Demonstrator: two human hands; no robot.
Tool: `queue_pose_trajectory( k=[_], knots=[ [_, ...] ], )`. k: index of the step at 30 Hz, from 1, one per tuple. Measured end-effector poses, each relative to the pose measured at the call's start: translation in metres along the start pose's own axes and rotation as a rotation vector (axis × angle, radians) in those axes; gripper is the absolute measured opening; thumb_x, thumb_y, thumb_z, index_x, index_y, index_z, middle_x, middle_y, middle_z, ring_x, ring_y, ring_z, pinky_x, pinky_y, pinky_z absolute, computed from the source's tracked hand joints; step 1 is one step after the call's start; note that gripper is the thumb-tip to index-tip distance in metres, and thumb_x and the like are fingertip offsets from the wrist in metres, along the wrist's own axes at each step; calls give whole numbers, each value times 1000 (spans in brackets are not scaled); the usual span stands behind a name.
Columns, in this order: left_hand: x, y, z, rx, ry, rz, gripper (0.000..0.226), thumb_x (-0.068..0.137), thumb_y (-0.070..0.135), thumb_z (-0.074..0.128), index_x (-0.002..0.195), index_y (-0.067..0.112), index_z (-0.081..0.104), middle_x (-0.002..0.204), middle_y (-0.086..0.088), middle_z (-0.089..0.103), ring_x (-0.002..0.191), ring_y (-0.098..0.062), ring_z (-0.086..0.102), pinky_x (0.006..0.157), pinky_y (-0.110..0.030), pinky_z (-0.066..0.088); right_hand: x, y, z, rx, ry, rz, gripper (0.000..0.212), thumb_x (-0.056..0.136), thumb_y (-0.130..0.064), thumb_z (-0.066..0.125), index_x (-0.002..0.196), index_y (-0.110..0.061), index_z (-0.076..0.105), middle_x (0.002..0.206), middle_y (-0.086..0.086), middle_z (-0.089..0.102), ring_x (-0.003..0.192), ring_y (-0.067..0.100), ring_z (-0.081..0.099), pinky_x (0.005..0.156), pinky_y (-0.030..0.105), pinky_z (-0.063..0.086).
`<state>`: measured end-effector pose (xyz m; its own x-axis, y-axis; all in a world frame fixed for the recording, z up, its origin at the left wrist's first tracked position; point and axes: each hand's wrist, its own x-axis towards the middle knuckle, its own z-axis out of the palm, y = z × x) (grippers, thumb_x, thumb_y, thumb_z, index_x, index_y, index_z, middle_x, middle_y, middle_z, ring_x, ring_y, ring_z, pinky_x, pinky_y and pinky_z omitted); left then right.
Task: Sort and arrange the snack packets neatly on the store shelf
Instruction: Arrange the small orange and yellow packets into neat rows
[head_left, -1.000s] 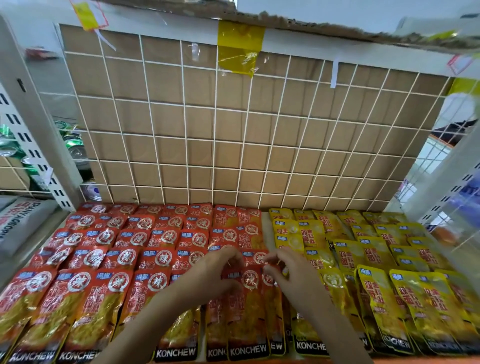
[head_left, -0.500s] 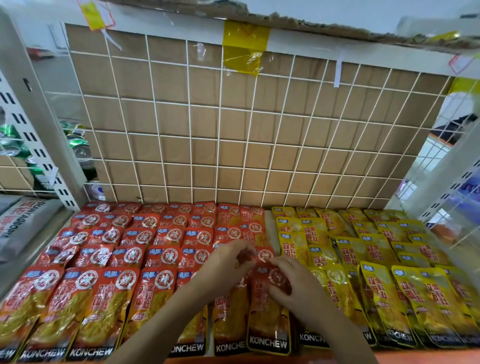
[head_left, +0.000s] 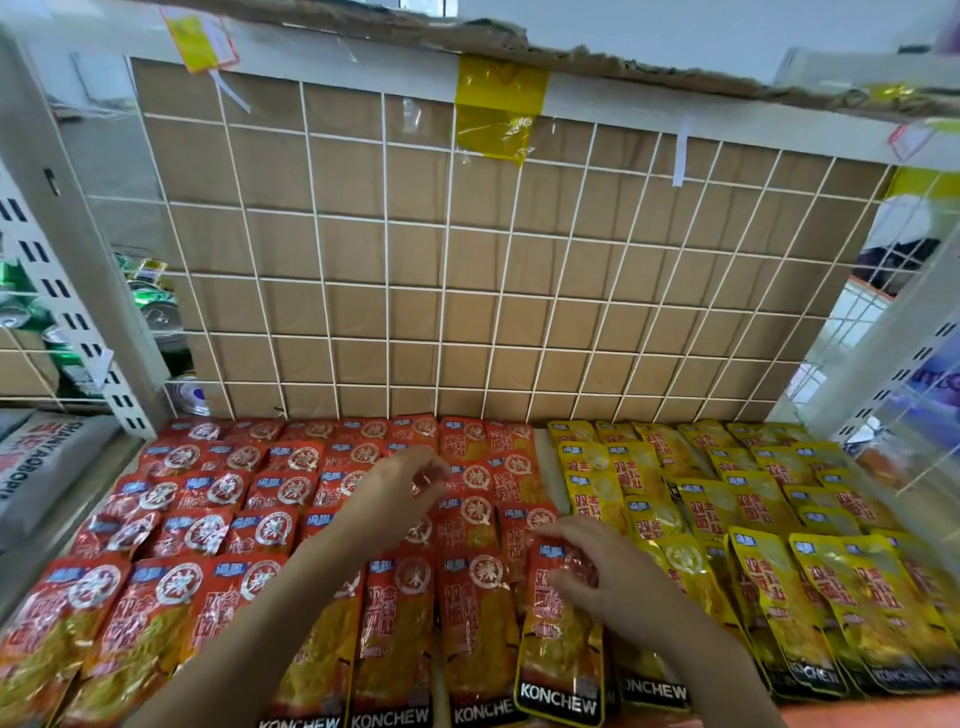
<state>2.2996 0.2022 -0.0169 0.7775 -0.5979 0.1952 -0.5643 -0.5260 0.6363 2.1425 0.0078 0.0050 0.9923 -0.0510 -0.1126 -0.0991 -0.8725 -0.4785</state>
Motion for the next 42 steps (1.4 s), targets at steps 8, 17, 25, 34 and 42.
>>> queue_pose_trajectory(
  k=[8,17,25,34,42],
  knots=[
    [32,-14,-3,142,-70,56,15,90,24,58,105,21,63,102,10,58,88,-5,54,74,-14,44,26,-6,-1,-2,151,43,35,93,-40,50,127,-34,48,130,-17,46,121,3,41,101,23,32],
    [61,-15,6,398,-250,163,28,90,37,55,114,24,58,113,4,53,111,-13,45,97,-30,35,105,2,-4,-203,84,32,41,93,-25,51,134,-27,46,138,-2,48,126,16,44,104,30,36],
    [69,-20,14,417,-250,181,25,89,37,57,109,23,56,114,5,55,110,-15,44,93,-27,31,135,11,6,-282,59,-8,40,88,-23,54,128,-23,52,125,2,45,118,23,42,101,34,36],
    [72,-17,16,389,-232,181,22,89,34,58,105,20,57,109,4,58,106,-15,46,90,-26,33,146,13,5,-218,156,-1,16,86,-20,61,101,-14,61,116,6,55,115,22,48,96,32,37],
    [72,-17,16,346,-241,160,20,89,32,58,104,19,57,107,3,57,104,-14,45,88,-26,33,140,21,-2,-267,182,103,16,88,-24,59,103,-18,61,112,4,60,109,22,54,92,34,43]
  ],
)
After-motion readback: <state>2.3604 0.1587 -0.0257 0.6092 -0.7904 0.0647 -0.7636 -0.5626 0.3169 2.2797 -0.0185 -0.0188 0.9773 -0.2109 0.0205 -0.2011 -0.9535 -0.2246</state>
